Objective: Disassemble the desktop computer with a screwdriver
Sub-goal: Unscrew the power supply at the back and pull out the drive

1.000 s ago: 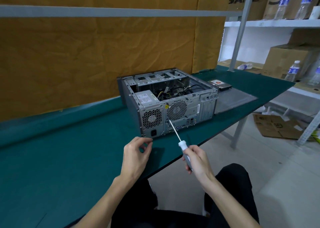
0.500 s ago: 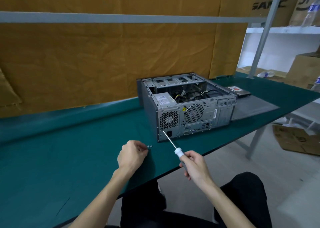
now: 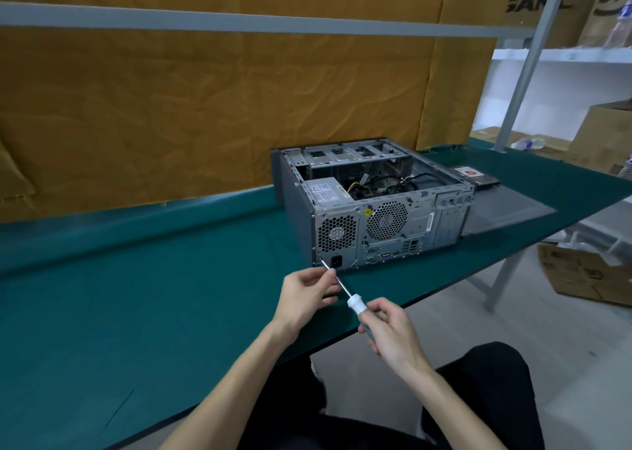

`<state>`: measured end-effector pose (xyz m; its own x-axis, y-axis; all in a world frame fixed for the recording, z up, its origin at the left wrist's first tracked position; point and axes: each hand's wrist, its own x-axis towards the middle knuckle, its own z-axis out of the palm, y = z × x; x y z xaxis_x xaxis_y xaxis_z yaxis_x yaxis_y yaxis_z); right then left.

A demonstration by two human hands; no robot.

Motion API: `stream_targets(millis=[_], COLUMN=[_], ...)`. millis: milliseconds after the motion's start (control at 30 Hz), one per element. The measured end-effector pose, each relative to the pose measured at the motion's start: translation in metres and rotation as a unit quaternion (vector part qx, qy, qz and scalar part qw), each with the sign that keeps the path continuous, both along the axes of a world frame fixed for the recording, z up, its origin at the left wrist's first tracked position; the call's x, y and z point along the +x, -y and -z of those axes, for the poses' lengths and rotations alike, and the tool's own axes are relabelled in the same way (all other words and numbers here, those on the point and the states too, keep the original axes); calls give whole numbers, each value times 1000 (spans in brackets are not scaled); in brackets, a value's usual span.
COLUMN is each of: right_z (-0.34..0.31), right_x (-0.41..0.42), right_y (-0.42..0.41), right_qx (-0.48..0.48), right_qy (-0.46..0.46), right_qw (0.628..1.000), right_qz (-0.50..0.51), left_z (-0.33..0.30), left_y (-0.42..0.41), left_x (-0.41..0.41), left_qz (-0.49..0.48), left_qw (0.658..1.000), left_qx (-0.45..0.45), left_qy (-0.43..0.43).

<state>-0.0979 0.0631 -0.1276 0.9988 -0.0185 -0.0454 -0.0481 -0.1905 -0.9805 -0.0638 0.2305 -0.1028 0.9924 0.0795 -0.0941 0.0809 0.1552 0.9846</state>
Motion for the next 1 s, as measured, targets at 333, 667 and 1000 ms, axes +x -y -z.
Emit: stream_targets(millis=[333,667,1000], right_z=[4,5,-3], right_x=[4,3,-2], right_y=[0,-2,-2], right_qx=[-23,-23,-54], right_qy=[-4,-9,-19], right_qw=[1000,1000,998], right_qz=[5,1,2], left_z=[11,14,14], left_y=[4,5,5], left_x=[18,19,20], left_qz=[-13,-14,-15], left_qw=[996,995,995], left_qx=[-80,-95,-94], left_qy=[33,30,22])
